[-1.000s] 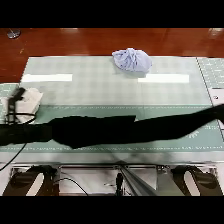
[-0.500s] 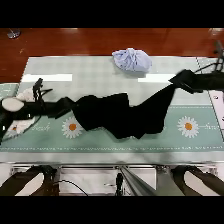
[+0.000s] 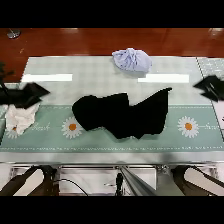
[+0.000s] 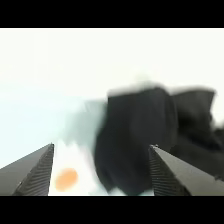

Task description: Fold the shirts.

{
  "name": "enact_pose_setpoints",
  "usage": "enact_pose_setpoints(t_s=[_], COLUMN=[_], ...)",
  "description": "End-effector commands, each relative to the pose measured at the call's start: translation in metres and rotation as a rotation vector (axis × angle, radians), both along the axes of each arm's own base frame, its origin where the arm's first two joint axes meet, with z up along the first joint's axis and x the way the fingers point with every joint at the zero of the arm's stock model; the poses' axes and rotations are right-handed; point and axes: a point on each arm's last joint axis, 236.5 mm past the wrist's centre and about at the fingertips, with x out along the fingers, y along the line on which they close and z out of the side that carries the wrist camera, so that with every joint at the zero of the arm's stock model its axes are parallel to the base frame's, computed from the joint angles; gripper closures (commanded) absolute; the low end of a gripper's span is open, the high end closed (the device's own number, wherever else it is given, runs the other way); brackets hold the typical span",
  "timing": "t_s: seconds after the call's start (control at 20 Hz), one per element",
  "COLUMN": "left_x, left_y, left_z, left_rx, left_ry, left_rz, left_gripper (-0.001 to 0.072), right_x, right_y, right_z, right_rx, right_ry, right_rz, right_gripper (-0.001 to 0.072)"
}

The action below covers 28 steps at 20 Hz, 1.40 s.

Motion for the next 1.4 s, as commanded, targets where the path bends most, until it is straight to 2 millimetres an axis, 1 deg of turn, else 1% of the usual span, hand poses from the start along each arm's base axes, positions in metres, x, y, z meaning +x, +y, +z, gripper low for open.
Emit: enact_pose_setpoints(t_s=[0.0, 0.05, 0.1, 0.15, 0.25, 0.35, 0.4, 0.55, 0.6, 0.65, 0.7, 0.75, 0.9, 0.95, 1.1, 1.3, 1.35], left_x=[-0.071, -0.092, -0.101, -0.100, -0.088, -0.071, -0.066, -0.064, -0.059, -0.053, -0.047, -0.041, -0.025, -0.021, -0.007, 0.015, 0.019], left_y=[-0.078, -0.100, -0.112, -0.121, -0.136, -0.149, -0.153, -0.169, -0.171, -0.174, -0.178, -0.179, -0.175, -0.174, -0.169, -0.162, -0.163], left_z=[-0.045, -0.070, -0.089, -0.100, -0.105, -0.106, -0.110, -0.125, -0.126, -0.123, -0.117, -0.108, -0.078, -0.069, -0.041, -0.012, -0.007], left_rx=[-0.165, -0.146, -0.117, -0.083, -0.035, -0.014, 0.002, 0.025, 0.024, 0.019, 0.017, 0.008, -0.022, -0.030, -0.049, -0.052, -0.050], left_ry=[0.117, 0.153, 0.161, 0.143, 0.075, 0.007, -0.006, 0.027, 0.034, 0.036, 0.020, 0.015, 0.000, -0.009, -0.050, -0.116, -0.131], left_rz=[-0.163, -0.222, -0.241, -0.233, -0.240, -0.218, -0.221, -0.266, -0.268, -0.282, -0.318, -0.339, -0.372, -0.387, -0.406, -0.387, -0.387], left_gripper=[0.0005, 0.0005, 0.0006, 0.0005, 0.0006, 0.0006, 0.0006, 0.0011, 0.0159, 0.0530, 0.0684, 0.0683, 0.0683, 0.0683, 0.0683, 0.0683, 0.0683], right_x=[-0.050, -0.055, -0.059, -0.062, -0.069, -0.069, -0.069, -0.071, -0.072, -0.072, -0.074, -0.077, -0.096, -0.095, -0.084, -0.060, -0.057], right_y=[-0.005, 0.010, 0.023, 0.033, 0.043, 0.045, 0.046, 0.049, 0.050, 0.052, 0.057, 0.069, 0.102, 0.111, 0.134, 0.167, 0.176], right_z=[-0.049, -0.057, -0.062, -0.066, -0.071, -0.071, -0.070, -0.070, -0.070, -0.070, -0.072, -0.078, -0.105, -0.109, -0.121, -0.126, -0.129], right_rx=[0.017, 0.051, 0.093, 0.123, 0.150, 0.157, 0.163, 0.171, 0.175, 0.179, 0.173, 0.162, 0.132, 0.142, 0.186, 0.235, 0.232], right_ry=[0.055, 0.029, 0.007, -0.004, 0.010, 0.010, 0.010, 0.015, 0.018, 0.021, 0.030, 0.050, 0.176, 0.193, 0.216, 0.221, 0.230], right_rz=[-0.122, -0.121, -0.126, -0.121, -0.103, -0.103, -0.101, -0.091, -0.087, -0.082, -0.057, -0.013, 0.106, 0.118, 0.140, 0.191, 0.223], right_gripper=[0.0095, 0.0095, 0.0095, 0.0095, 0.0095, 0.0095, 0.0095, 0.0095, 0.0095, 0.0095, 0.0095, 0.0095, 0.0095, 0.0095, 0.0095, 0.0098, 0.0202])
